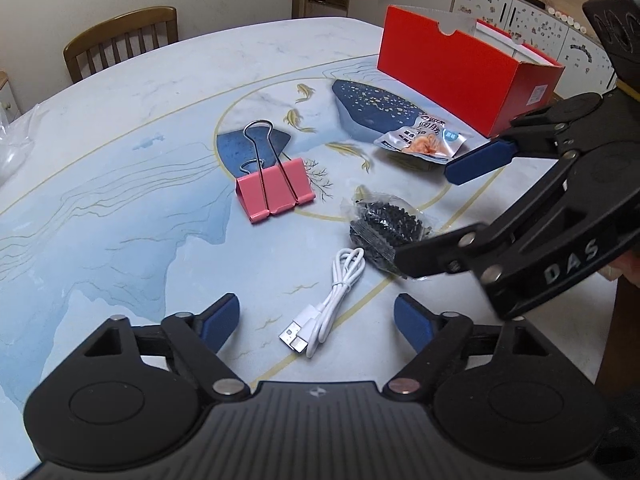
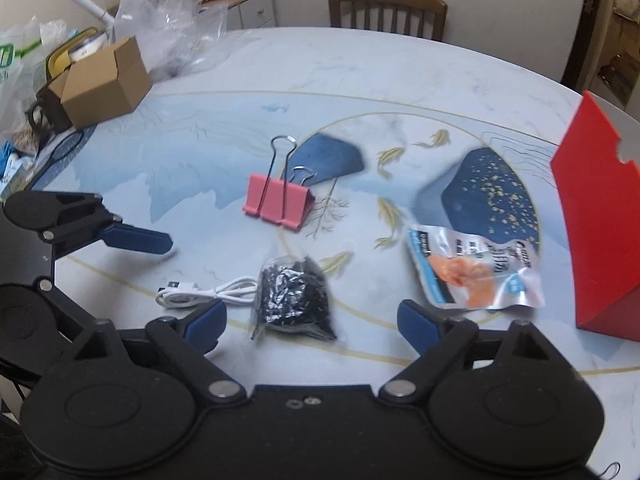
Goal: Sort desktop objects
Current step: 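Grasp the black bag of small parts with the right gripper while the left grasps the white USB cable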
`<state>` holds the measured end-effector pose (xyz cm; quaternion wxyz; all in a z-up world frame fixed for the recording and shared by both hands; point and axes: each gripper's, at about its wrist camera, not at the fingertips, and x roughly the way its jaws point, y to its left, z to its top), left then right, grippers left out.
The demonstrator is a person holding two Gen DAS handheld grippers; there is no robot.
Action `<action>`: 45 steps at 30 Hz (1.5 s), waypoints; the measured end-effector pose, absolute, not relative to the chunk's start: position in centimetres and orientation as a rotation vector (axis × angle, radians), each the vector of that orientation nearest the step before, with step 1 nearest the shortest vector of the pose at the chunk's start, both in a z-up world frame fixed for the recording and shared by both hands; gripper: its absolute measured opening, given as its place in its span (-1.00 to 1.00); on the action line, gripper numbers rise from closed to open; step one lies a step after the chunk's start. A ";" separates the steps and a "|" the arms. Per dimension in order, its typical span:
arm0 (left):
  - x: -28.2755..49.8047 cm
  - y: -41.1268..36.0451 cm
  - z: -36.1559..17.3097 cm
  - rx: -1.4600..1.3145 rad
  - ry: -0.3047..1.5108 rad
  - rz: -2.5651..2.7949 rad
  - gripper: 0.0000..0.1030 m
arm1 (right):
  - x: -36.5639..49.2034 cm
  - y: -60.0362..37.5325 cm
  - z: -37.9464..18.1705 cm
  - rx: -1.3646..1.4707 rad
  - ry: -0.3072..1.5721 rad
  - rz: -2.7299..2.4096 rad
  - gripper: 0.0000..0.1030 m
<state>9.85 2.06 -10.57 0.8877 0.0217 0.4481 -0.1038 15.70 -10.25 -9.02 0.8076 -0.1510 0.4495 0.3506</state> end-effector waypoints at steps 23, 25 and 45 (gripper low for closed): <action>10.0 0.7 -10.7 0.081 0.931 -0.207 -0.30 | 16.1 -9.5 -10.6 -0.383 0.990 0.766 0.04; 9.9 0.7 -10.7 0.078 0.932 -0.198 -0.36 | 16.2 -9.6 -10.6 -0.376 0.989 0.765 -0.02; 10.1 0.1 -10.3 0.026 0.937 -0.183 -0.71 | 16.6 -12.1 -9.8 -0.322 1.000 0.771 -0.49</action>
